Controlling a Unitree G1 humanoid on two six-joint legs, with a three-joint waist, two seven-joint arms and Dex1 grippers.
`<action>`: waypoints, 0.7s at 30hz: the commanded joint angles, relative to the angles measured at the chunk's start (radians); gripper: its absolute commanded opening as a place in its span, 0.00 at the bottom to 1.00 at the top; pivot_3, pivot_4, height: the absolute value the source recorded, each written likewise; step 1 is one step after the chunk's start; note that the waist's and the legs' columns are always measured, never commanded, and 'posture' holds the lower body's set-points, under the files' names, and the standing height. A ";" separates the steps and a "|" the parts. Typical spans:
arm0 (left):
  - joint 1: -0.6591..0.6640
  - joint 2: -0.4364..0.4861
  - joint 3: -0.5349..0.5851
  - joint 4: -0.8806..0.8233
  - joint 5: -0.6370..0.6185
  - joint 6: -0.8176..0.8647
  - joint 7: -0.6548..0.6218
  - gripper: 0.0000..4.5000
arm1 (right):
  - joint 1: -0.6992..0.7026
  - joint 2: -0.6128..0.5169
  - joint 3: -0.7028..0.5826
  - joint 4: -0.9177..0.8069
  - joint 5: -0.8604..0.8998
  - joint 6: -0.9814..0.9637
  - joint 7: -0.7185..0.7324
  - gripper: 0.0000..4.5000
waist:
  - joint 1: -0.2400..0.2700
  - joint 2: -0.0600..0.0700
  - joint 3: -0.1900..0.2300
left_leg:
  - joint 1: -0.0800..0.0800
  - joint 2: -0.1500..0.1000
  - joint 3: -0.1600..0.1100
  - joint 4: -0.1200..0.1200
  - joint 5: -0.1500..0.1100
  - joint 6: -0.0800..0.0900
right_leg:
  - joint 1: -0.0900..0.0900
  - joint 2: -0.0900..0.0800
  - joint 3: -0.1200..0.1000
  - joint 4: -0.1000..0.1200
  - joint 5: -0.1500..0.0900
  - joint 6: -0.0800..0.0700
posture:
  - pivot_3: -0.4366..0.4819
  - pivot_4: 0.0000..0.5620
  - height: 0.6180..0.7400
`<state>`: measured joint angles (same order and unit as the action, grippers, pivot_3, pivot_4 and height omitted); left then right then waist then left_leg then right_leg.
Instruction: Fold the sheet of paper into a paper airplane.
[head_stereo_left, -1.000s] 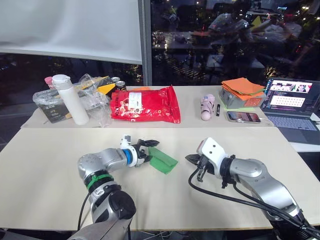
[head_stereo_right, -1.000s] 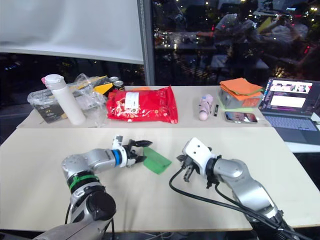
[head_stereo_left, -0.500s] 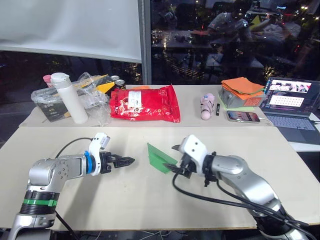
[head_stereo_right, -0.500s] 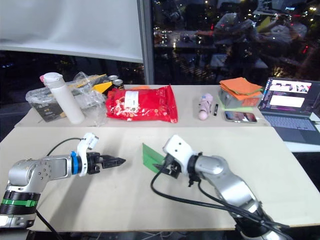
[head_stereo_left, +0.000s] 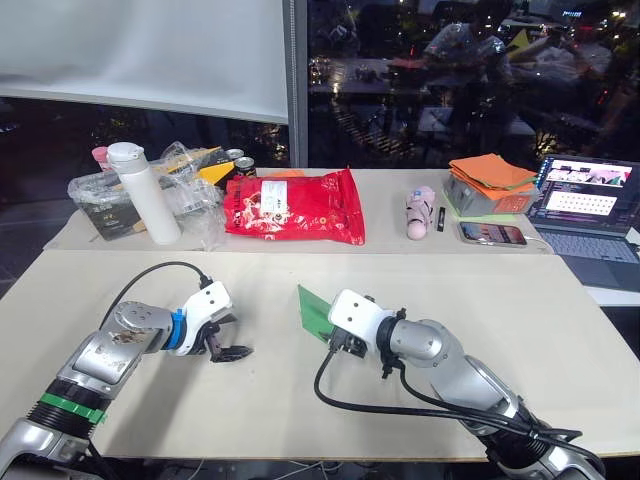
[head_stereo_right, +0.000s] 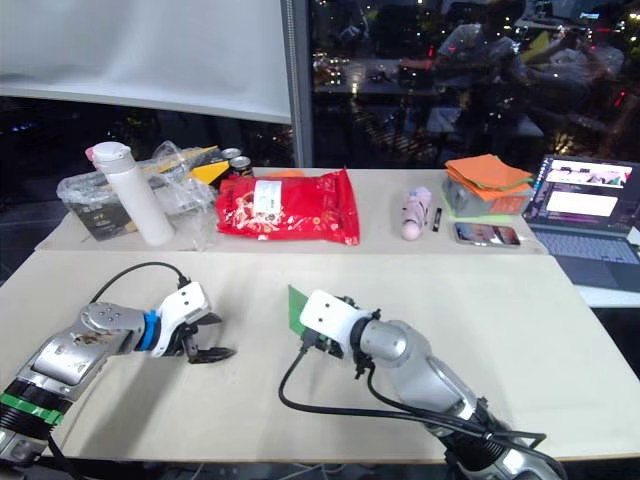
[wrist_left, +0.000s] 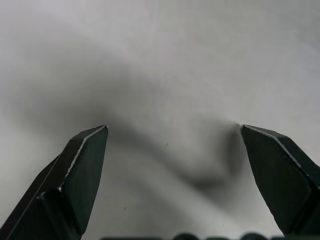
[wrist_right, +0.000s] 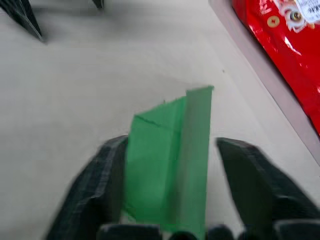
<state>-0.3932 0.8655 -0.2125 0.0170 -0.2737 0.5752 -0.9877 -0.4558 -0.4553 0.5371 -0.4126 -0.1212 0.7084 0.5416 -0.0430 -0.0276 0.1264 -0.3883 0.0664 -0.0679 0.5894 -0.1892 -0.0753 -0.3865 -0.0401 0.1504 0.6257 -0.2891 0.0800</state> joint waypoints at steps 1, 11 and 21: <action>-0.024 0.001 0.040 -0.027 -0.025 0.091 -0.006 1.00 | -0.029 -0.004 0.004 0.015 -0.035 -0.024 0.012 0.40 | 0.000 0.000 0.000 | 0.000 0.000 0.000 0.000 0.000 0.000 | 0.000 0.000 0.000 0.000 0.000 0.000 | 0.48 0.27 0.88; -0.047 -0.102 0.180 -0.104 -0.234 0.053 -0.158 1.00 | -0.021 -0.084 0.047 0.156 -0.099 -0.383 0.093 0.00 | -0.001 0.000 0.000 | 0.000 0.000 0.000 0.000 0.000 0.000 | 0.000 0.000 0.000 0.001 0.000 0.002 | 0.48 0.27 0.88; -0.140 -0.115 0.167 0.012 -0.245 0.130 -0.191 1.00 | 0.024 -0.223 -0.014 0.225 -0.048 -0.839 0.271 0.00 | -0.006 0.000 0.000 | 0.001 0.000 0.000 0.001 0.000 0.002 | 0.002 0.001 0.000 0.001 0.001 0.003 | 0.48 0.27 0.88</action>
<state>-0.5056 0.7537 -0.0604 0.0151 -0.4994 0.6965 -1.1648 -0.4362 -0.6733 0.5568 -0.1670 -0.1902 -0.0602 0.7887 -0.0493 -0.0275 0.1264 -0.3869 0.0665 -0.0679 0.5903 -0.1891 -0.0733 -0.3843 -0.0394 0.1504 0.6269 -0.2885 0.0831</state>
